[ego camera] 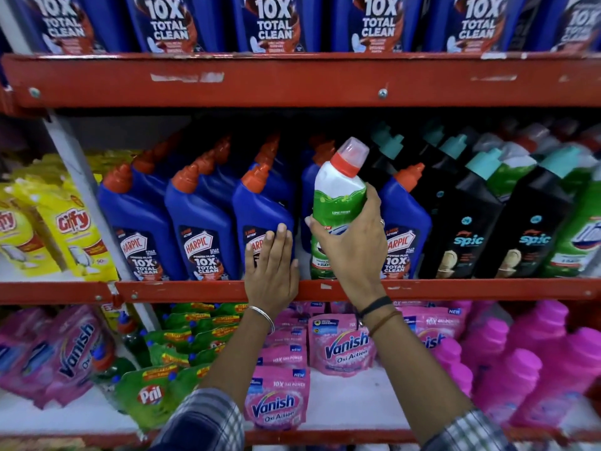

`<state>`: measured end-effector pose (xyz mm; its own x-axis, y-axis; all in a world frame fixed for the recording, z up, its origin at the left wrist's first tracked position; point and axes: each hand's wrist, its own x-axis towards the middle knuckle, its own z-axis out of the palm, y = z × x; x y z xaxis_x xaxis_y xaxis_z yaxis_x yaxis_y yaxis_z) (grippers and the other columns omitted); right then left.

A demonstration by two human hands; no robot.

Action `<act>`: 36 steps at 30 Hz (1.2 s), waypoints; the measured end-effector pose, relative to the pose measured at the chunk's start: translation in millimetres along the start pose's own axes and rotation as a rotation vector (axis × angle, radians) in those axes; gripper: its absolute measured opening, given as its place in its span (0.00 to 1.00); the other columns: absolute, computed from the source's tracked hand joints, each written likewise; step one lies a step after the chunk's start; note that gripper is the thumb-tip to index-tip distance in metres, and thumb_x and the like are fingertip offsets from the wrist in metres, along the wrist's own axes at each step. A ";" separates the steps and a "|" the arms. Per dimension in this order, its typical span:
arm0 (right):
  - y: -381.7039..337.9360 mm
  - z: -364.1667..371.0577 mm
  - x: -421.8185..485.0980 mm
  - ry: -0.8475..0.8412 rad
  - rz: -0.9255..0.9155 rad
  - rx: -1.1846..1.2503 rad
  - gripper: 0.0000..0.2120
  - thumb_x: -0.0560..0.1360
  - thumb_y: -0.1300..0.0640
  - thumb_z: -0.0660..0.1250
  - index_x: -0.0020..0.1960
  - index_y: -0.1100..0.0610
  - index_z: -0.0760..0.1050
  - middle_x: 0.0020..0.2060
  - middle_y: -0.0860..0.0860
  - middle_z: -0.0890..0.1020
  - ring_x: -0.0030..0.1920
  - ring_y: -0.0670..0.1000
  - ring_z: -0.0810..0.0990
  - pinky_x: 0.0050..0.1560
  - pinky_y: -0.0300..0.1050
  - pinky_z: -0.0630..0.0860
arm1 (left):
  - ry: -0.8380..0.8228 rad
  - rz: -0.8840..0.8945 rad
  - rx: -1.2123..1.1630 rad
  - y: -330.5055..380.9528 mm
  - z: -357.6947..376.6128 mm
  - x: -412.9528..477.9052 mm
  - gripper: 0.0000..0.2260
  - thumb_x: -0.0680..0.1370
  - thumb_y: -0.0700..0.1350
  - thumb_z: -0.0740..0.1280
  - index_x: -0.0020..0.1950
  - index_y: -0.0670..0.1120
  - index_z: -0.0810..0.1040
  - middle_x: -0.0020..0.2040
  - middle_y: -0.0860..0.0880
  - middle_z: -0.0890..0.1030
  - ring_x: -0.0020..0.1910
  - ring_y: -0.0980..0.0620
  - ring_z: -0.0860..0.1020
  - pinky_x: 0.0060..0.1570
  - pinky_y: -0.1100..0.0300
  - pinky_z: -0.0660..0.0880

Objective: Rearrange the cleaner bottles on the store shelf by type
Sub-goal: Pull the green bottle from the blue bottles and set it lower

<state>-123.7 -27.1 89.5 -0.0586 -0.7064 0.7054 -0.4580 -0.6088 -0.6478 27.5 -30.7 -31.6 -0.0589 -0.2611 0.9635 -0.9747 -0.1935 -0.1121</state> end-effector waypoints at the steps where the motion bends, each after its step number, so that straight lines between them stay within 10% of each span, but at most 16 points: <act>1: -1.4 -4.9 -0.7 0.008 -0.004 0.022 0.44 0.63 0.43 0.77 0.71 0.58 0.61 0.63 0.55 0.76 0.61 0.56 0.76 0.55 0.48 0.74 | 0.001 0.004 0.002 -0.2 -0.3 0.0 0.28 0.81 0.49 0.52 0.79 0.44 0.47 0.79 0.50 0.46 0.77 0.52 0.47 0.75 0.48 0.43; 12: 2.8 -62.7 -38.9 0.093 -0.019 0.136 0.43 0.59 0.41 0.79 0.67 0.54 0.65 0.56 0.42 0.75 0.54 0.40 0.75 0.49 0.25 0.69 | -0.015 0.000 0.006 1.4 -2.8 -0.9 0.30 0.80 0.48 0.54 0.78 0.45 0.46 0.79 0.51 0.43 0.77 0.52 0.45 0.74 0.47 0.43; 36: 178.3 -8.3 -192.7 -0.368 0.586 -0.127 0.39 0.59 0.50 0.81 0.61 0.55 0.61 0.54 0.56 0.80 0.53 0.59 0.80 0.50 0.56 0.79 | -0.022 -0.002 -0.052 0.9 -0.4 -2.3 0.30 0.81 0.48 0.52 0.78 0.46 0.41 0.78 0.53 0.38 0.77 0.54 0.41 0.74 0.50 0.41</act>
<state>-201.3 3.5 -159.5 -0.0343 -0.9951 0.0924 -0.5442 -0.0589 -0.8369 26.7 -29.9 -33.9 -0.0528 -0.2813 0.9582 -0.9847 -0.1451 -0.0969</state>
